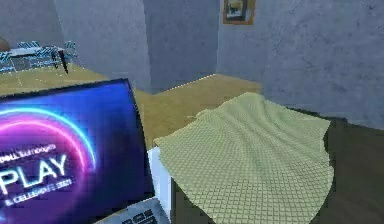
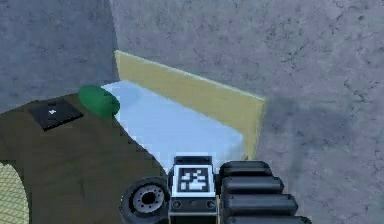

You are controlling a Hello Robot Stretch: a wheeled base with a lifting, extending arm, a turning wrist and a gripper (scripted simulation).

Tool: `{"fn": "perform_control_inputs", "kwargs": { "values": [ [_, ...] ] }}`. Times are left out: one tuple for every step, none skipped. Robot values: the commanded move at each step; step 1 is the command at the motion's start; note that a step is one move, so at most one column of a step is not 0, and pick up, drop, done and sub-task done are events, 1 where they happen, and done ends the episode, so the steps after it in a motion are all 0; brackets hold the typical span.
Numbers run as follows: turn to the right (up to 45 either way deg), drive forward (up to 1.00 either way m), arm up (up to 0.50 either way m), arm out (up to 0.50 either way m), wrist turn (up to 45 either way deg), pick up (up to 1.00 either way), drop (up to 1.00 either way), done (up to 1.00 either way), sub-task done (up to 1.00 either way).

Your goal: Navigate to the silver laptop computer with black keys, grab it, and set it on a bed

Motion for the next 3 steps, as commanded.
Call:
{"fn": "perform_control_inputs", "kwargs": {
  "values": [
    [33.0,0.00,0.00,0.00,0.0,0.00,0.00,0.00,0.00],
    [-45.0,0.00,0.00,0.00,0.0,0.00,0.00,0.00,0.00],
    [-18.0,0.00,0.00,0.00,0.0,0.00,0.00,0.00,0.00]
  ]
}}
